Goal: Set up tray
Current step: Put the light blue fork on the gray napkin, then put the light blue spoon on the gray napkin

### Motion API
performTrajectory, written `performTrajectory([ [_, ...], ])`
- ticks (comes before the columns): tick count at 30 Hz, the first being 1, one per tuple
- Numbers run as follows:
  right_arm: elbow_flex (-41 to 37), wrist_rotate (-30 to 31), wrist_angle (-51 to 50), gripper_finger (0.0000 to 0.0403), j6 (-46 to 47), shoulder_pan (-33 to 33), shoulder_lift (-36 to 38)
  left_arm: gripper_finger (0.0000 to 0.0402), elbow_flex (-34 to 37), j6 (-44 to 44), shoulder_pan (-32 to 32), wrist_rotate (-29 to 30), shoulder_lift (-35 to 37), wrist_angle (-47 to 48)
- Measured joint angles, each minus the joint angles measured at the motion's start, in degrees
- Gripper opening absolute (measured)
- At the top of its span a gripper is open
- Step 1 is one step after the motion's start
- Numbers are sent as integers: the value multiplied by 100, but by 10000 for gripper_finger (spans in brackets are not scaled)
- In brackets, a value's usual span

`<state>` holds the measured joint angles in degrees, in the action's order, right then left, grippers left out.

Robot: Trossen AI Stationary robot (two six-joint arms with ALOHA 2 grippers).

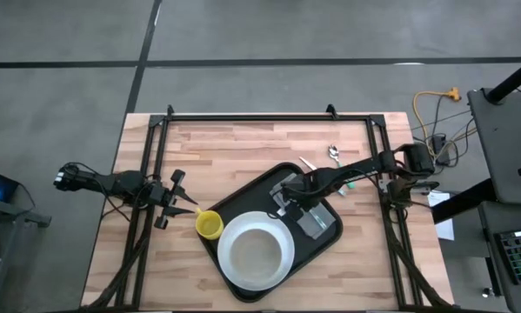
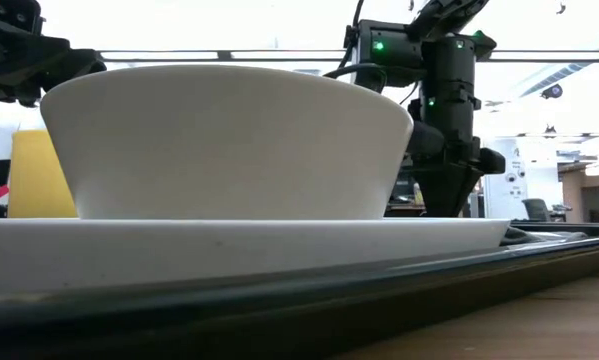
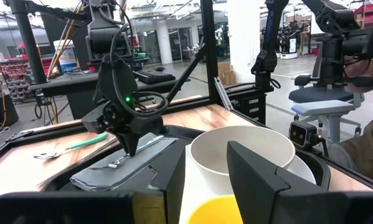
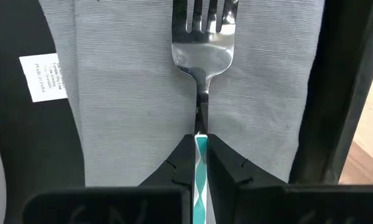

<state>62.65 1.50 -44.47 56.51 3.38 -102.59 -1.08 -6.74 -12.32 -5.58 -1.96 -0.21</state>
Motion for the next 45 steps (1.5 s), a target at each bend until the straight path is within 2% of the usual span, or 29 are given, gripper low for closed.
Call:
performTrajectory([
  [8,-2,4,26,15,-135,0,9,104,0,-1,1,0,-1,0],
  [18,-4,22,31,65,-98,-2,9,104,-1,0,2,0,0,-1],
  [25,14,22,-8,85,-152,-7,20,104,0,0,2,0,-1,-1],
  [32,371,21,-328,87,-423,-7,20,104,0,-1,2,0,-2,0],
  [37,692,16,-316,80,-1016,-4,20,104,0,0,2,0,-2,-2],
  [42,1043,2,-307,71,-1005,0,20,104,0,-1,1,0,-2,0],
  [45,1235,28,-297,68,-1317,0,20,104,0,0,0,0,-2,0],
])
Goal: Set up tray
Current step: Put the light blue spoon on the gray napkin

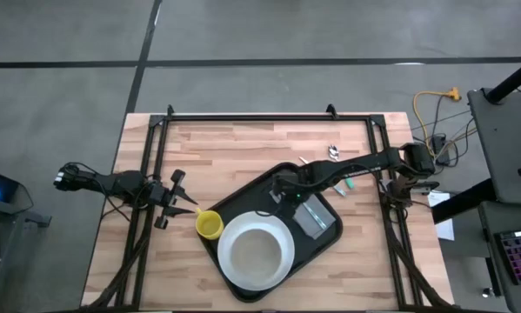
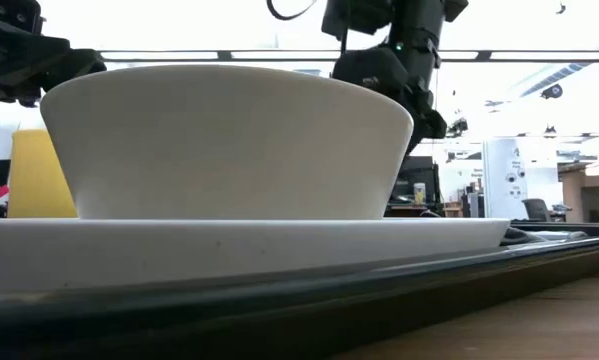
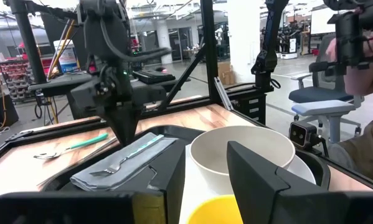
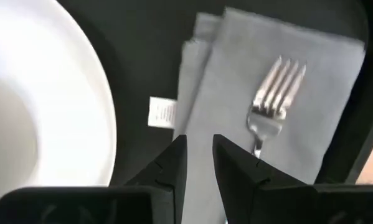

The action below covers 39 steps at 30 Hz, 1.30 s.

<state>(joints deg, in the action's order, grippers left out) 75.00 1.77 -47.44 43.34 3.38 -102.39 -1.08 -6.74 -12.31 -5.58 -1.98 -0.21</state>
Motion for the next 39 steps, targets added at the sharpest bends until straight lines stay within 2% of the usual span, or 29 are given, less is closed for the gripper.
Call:
performTrajectory([
  [6,27,399,-126,73,-163,-4,0,104,-2,0,2,0,0,0],
  [12,-98,941,-690,82,-352,-115,2,104,0,-1,1,0,0,0],
  [23,-354,1049,-801,79,-509,-744,106,104,0,0,0,0,1,0],
  [33,-1310,1057,-770,71,-597,-1828,999,104,0,0,0,0,2,-2],
  [39,-1919,1024,-768,80,-103,-2434,1675,104,0,-1,0,0,0,0],
])
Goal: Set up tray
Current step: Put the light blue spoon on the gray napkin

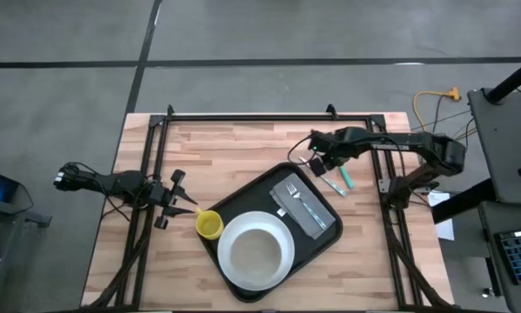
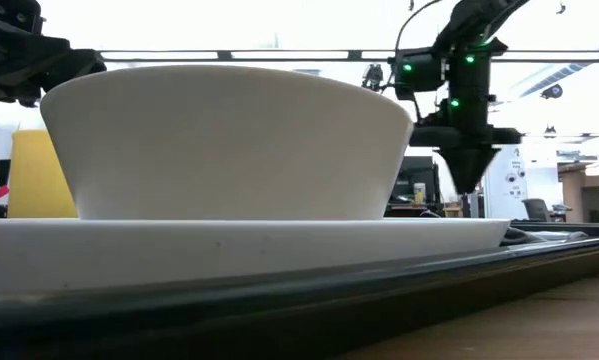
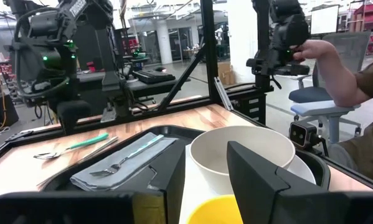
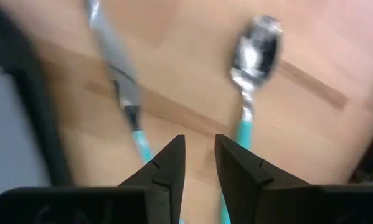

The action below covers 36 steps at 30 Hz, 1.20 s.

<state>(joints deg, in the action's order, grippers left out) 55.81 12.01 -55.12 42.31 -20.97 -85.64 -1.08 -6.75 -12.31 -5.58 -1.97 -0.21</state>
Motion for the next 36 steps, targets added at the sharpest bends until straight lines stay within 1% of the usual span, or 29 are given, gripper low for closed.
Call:
performTrajectory([
  [9,-704,-2,-3,84,66,-112,811,104,0,0,1,0,0,0],
  [16,-811,13,5,70,15,-112,1166,104,-2,1,-1,0,1,1],
  [22,-811,15,15,71,-18,-112,1204,104,0,1,-1,2,1,1],
  [24,-811,56,35,75,-233,-112,1174,104,0,1,1,0,-1,1],
  [27,-834,242,79,79,-567,-108,1128,104,0,0,1,0,0,1],
  [31,-870,617,100,83,-608,-150,1046,104,0,0,-1,0,-1,0],
  [36,-874,712,108,96,-636,-395,903,104,0,1,-1,0,1,-1],
])
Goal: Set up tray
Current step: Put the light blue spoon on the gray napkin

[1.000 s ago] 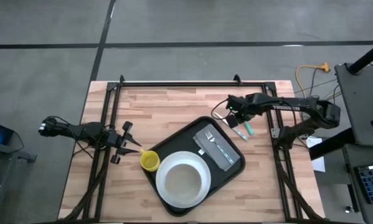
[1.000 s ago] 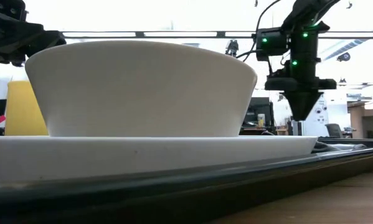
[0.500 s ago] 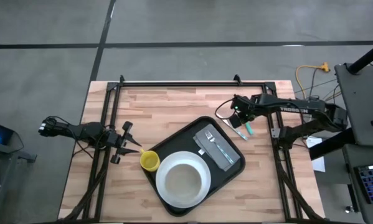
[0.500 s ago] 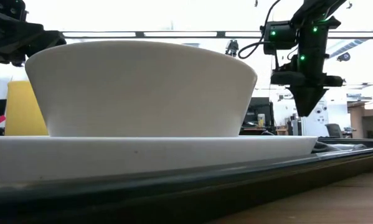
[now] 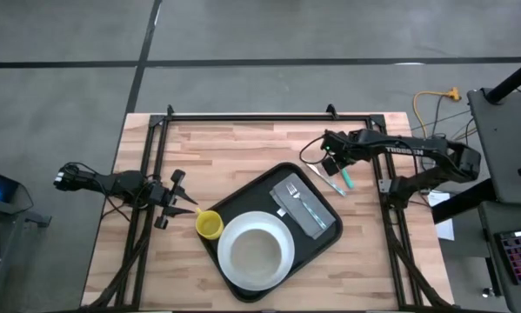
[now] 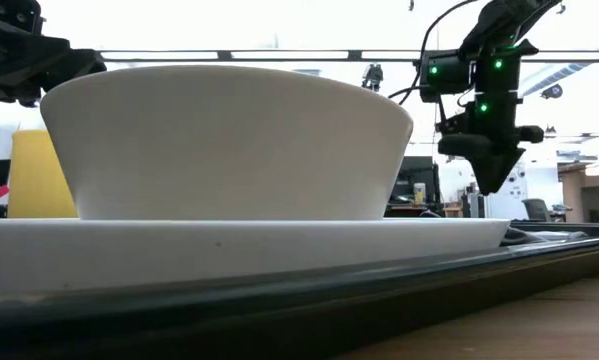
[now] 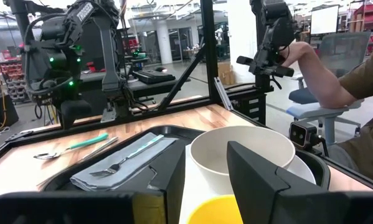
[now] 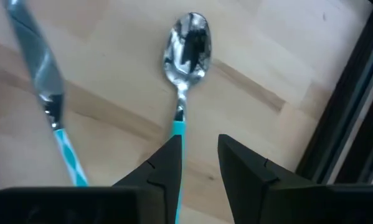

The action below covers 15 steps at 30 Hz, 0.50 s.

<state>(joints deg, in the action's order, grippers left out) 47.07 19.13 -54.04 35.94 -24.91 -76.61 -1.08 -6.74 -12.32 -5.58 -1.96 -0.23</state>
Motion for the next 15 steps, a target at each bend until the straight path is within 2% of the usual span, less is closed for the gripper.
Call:
performTrajectory([
  [15,-195,-129,316,161,-294,-200,-428,104,-1,0,2,0,-2,1],
])
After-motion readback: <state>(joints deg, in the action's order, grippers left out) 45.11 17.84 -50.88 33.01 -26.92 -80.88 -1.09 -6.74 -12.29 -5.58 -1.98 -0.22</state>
